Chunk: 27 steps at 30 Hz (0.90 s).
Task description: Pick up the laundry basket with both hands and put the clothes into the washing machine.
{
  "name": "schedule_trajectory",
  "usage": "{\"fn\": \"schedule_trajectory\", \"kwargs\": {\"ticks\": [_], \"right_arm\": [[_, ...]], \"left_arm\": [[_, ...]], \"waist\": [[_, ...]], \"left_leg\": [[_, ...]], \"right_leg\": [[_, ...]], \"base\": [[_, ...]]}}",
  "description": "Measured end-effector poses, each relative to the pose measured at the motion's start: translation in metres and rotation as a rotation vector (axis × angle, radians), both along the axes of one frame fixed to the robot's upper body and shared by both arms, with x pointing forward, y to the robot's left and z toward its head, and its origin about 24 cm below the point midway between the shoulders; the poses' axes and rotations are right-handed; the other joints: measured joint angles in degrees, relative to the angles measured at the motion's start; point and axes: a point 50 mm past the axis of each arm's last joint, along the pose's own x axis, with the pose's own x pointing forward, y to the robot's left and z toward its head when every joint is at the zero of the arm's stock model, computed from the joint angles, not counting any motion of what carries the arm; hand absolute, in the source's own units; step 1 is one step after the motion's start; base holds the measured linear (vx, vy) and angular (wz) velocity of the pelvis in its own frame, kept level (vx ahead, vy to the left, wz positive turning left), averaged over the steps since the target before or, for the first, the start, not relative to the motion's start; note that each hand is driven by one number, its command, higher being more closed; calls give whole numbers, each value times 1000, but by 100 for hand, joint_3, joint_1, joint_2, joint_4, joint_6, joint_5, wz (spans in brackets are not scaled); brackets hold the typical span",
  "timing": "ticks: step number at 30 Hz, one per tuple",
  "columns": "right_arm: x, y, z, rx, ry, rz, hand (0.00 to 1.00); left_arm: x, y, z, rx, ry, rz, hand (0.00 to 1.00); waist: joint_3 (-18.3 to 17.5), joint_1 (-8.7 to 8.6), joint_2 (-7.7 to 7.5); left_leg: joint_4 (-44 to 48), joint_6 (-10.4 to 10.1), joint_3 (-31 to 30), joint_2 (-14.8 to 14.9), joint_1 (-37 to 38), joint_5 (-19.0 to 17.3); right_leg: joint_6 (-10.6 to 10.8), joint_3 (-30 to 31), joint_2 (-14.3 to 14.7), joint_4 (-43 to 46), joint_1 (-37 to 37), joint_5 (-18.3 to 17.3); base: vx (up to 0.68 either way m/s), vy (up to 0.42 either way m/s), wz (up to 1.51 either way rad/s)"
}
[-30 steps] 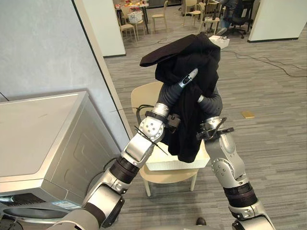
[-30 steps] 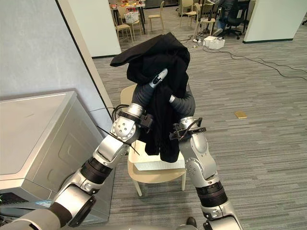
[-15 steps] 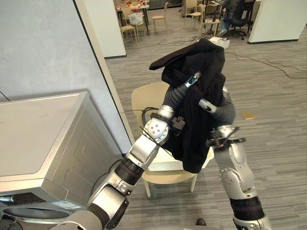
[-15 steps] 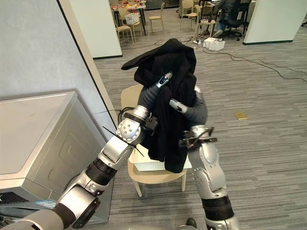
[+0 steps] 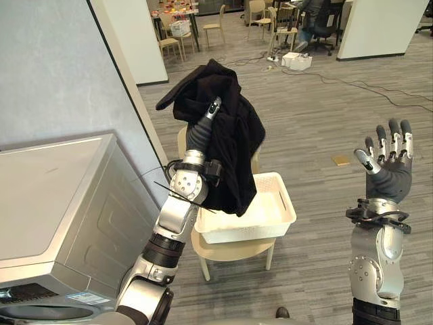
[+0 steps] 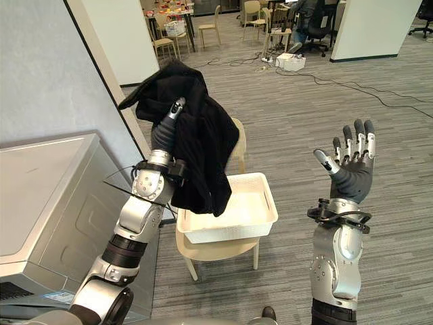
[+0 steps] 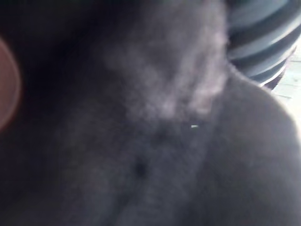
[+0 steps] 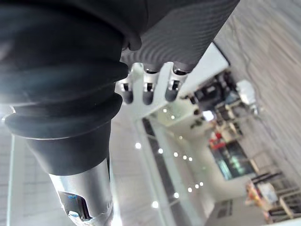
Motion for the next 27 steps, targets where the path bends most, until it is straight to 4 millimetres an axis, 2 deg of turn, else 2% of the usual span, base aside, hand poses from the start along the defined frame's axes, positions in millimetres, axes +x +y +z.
{"fn": "schedule_trajectory", "kwargs": {"ticks": [8, 12, 16, 18, 19, 22, 24, 25, 27], "right_arm": [[-12, -8, -16, 47, 57, -60, 0], [-19, -8, -38, 92, 148, -76, 0], [-27, -7, -68, 150, 267, -87, 0], [-39, -7, -100, 206, 392, -101, 0], [-44, -7, -108, 220, 425, -103, 0], [-77, -13, -153, 311, 617, -161, 0], [-95, -19, -169, 344, 692, -207, 0], [-107, -19, -178, 364, 734, -228, 0], [-124, -19, -185, 387, 777, -261, 0]], "left_arm": [[-13, 22, -13, -63, 33, 54, 100], [-33, 28, -12, -69, -11, 30, 100], [-49, 40, -31, -64, 38, 36, 100], [-60, 58, -55, -98, 133, 84, 100], [-63, 63, -61, -110, 157, 98, 100], [-87, 87, -92, -184, 277, 182, 100], [-102, 96, -106, -238, 323, 207, 100], [-116, 103, -111, -281, 343, 235, 100], [-128, 107, -113, -311, 345, 254, 100]], "waist": [[3, 6, -4], [3, 20, -6], [1, 22, -3], [3, 31, -5], [4, 34, -7], [9, 44, -13], [10, 70, -15], [13, 121, -21], [23, 178, -34]], "left_leg": [[3, -7, 10, 5, -1, -12], [17, 3, -6, 5, 0, -35], [40, 6, -24, 8, 7, -50], [94, 10, -43, 15, -19, -89], [113, 7, -52, 17, -29, -104], [124, 16, -165, 21, -56, -131], [135, 8, -173, 37, -58, -152], [200, 28, -168, 69, -103, -191], [313, 28, -178, 115, -150, -246]], "right_leg": [[2, 14, 6, 0, -17, -5], [6, 0, 2, 1, 4, -29], [9, -12, 2, 12, 64, -37], [10, -29, -1, 12, 76, -51], [12, -38, -2, 15, 82, -54], [4, -154, -12, 19, 146, -101], [5, -180, -7, 20, 165, -117], [-5, -221, 4, 21, 175, -133], [2, -310, 22, 23, 235, -162]], "base": [[-1, -1, -1], [0, 0, 1], [0, 0, 0], [-4, 0, 2], [-3, -1, 8], [2, -4, 18], [2, -5, 9], [1, -7, 6], [5, -11, 16]]}}
